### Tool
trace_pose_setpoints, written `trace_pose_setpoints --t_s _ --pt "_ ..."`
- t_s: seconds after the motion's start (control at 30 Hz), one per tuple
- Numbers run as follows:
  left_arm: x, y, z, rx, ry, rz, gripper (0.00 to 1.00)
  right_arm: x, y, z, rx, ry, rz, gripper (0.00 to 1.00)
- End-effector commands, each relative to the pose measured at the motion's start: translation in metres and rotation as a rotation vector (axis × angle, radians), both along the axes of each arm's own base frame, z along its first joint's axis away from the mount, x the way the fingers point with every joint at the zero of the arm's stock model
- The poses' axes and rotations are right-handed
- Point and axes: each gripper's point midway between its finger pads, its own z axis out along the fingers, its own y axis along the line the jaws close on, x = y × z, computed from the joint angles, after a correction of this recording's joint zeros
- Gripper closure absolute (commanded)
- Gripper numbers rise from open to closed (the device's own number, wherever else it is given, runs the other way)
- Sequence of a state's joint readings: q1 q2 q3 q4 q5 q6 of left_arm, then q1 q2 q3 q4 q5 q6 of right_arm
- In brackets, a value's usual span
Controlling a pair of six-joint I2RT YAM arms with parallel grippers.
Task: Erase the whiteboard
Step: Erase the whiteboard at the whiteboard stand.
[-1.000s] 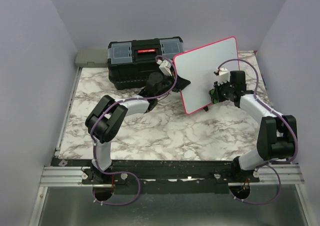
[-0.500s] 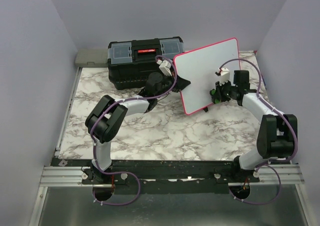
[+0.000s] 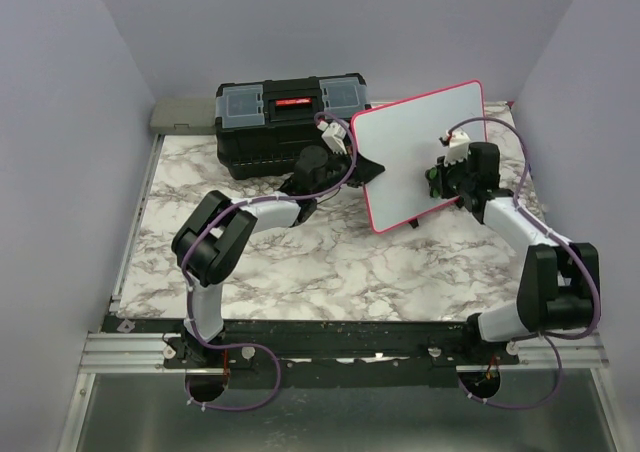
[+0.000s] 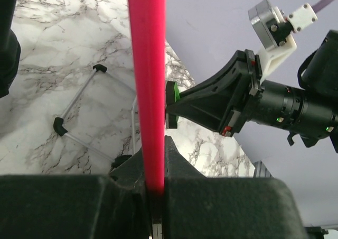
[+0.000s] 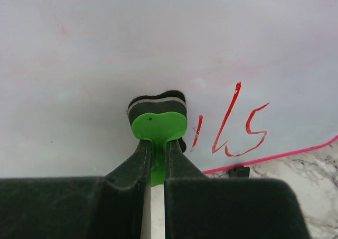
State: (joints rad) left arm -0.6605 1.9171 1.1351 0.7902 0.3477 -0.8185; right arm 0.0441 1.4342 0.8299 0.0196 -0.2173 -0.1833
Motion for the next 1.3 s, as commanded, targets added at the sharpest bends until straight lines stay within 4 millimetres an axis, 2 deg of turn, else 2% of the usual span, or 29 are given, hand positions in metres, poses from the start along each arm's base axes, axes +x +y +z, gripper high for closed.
trace_pose_setpoints --t_s 0.0,0.4,0.7,0.87,0.97,1.07,1.17,1.27 --pt "-0.021 -0.014 0.061 -0.139 -0.132 -0.107 1.00 0.000 -0.012 -0.022 -0.139 0.119 0.071 0.99" --pt "-0.018 -0.010 0.061 -0.137 -0.134 -0.095 1.00 -0.035 0.003 -0.060 -0.190 0.317 0.337 0.99" --pt "-0.016 -0.010 0.060 -0.136 -0.132 -0.094 1.00 -0.068 0.009 -0.075 -0.205 0.391 0.504 0.99" --pt "-0.014 -0.012 0.061 -0.142 -0.131 -0.098 1.00 -0.073 0.018 -0.070 -0.173 0.358 0.540 0.99" --pt "-0.014 -0.012 0.062 -0.143 -0.130 -0.097 1.00 -0.061 0.015 -0.064 -0.172 0.328 0.474 0.99" --pt "-0.015 -0.012 0.062 -0.140 -0.130 -0.098 1.00 -0.037 -0.004 -0.056 -0.215 0.282 0.296 0.99" --pt "-0.016 -0.012 0.060 -0.137 -0.128 -0.099 1.00 -0.018 -0.016 -0.040 -0.209 0.204 0.155 0.99" --pt "-0.016 -0.012 0.058 -0.136 -0.126 -0.100 1.00 -0.008 -0.025 -0.024 -0.192 0.136 0.058 0.99"
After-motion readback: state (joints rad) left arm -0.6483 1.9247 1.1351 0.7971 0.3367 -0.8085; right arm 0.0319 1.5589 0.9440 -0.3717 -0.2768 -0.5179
